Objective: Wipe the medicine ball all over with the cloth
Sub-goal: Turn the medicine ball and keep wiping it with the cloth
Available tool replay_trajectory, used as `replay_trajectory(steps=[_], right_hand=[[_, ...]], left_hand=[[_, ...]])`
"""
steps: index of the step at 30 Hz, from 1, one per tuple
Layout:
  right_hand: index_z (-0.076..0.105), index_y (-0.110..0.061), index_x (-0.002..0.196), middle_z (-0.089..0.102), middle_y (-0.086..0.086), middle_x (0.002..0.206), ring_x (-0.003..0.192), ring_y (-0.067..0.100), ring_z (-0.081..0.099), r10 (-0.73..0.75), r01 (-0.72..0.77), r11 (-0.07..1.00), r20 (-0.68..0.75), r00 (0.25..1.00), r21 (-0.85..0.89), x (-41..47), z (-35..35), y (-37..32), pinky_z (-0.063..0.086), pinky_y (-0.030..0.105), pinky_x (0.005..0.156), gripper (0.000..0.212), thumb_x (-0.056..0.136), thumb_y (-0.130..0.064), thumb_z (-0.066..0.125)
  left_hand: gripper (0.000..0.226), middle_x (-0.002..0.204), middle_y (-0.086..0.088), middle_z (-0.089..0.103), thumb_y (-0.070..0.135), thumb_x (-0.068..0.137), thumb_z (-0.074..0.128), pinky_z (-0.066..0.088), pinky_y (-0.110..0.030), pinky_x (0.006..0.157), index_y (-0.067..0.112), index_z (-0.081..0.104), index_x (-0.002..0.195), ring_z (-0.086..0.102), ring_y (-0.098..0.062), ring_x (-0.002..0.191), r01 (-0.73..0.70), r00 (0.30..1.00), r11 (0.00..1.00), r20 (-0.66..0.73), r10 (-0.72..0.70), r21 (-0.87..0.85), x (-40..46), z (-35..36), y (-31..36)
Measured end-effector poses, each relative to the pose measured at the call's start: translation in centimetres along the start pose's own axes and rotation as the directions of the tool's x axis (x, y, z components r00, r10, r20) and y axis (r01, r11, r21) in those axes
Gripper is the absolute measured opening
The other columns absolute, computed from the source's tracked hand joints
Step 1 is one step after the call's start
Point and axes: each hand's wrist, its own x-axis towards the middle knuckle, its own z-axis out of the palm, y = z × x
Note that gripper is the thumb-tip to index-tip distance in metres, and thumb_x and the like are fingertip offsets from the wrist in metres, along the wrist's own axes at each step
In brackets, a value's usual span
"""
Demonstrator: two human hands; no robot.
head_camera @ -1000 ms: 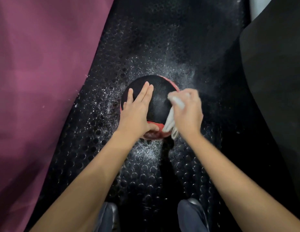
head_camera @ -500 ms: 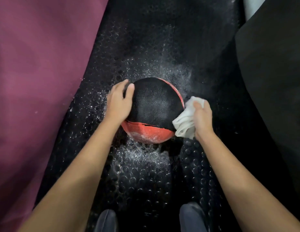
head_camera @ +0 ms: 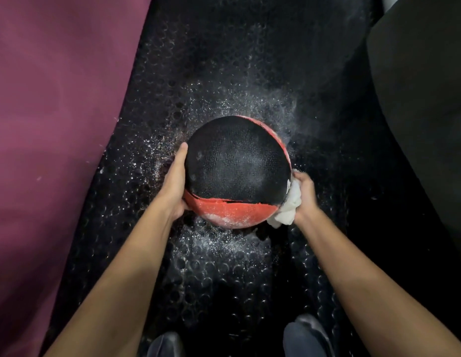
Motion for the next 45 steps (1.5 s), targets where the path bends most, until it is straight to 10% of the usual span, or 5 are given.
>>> replay_trajectory(steps=[12, 16, 23, 39, 45], right_hand=[[0.059, -0.013, 0.112, 0.063, 0.011, 0.111, 0.107, 0.032, 0.056, -0.501, 0.274, 0.449, 0.015, 0.866, -0.850, -5.1, 2.3, -6.4, 0.036, 0.029, 0.080, 0.043, 0.090, -0.045, 0.042], [0.044, -0.013, 0.110, 0.057, 0.005, 0.095, 0.087, 0.027, 0.052, -0.529, 0.425, 0.371, 0.188, 0.827, -0.826, -7.0, 5.3, -5.4, 0.032, 0.030, 0.069, 0.028, 0.095, -0.036, 0.043], [0.040, -0.017, 0.090, 0.053, 0.006, 0.088, 0.091, 0.030, 0.053, -0.585, 0.589, 0.168, 0.401, 0.705, -0.790, -8.0, 7.4, -3.8, 0.042, 0.037, 0.072, 0.015, 0.096, -0.030, 0.045], [0.072, -0.020, 0.100, 0.056, 0.006, 0.112, 0.098, 0.027, 0.045, -0.376, 0.691, -0.531, 0.868, 0.325, -0.489, -10.0, 8.5, -5.6, 0.036, 0.031, 0.065, 0.022, 0.083, -0.008, 0.063], [0.073, -0.017, 0.092, 0.061, 0.009, 0.102, 0.091, 0.019, 0.038, -0.398, 0.739, -0.519, 0.887, 0.236, -0.430, -10.9, 4.8, -3.7, 0.028, 0.020, 0.050, 0.033, 0.080, -0.017, 0.042]], left_hand=[[0.065, 0.109, -0.011, 0.071, 0.068, 0.091, 0.033, 0.047, -0.046, 0.095, 0.018, 0.068, 0.111, 0.062, -0.030, 0.102, 0.240, 0.967, 0.949, -0.036, -0.253, -0.205, 0.5, 0.0, -4.8], [0.079, 0.137, 0.005, 0.056, 0.076, 0.082, 0.039, 0.038, -0.041, 0.110, 0.020, 0.054, 0.137, 0.053, -0.016, 0.124, -0.055, 0.969, 0.997, -0.239, 0.068, 0.059, -0.1, -2.5, -2.3], [0.114, 0.160, 0.014, 0.003, 0.072, 0.052, 0.078, 0.006, -0.041, 0.120, 0.049, 0.016, 0.145, 0.002, -0.011, 0.149, -0.587, 0.792, 0.538, 0.291, 0.537, 0.605, -6.2, -3.3, 0.0], [0.147, 0.159, 0.016, -0.020, 0.067, 0.046, 0.083, 0.001, -0.062, 0.117, 0.032, -0.010, 0.154, -0.014, -0.034, 0.148, -0.460, 0.829, 0.344, 0.258, 0.496, 0.818, -5.9, -0.6, -0.5], [0.137, 0.159, 0.015, -0.021, 0.051, 0.059, 0.086, 0.008, -0.065, 0.113, 0.028, -0.011, 0.154, -0.018, -0.036, 0.146, -0.381, 0.867, 0.335, 0.208, 0.453, 0.862, -6.8, 2.6, 0.5]])
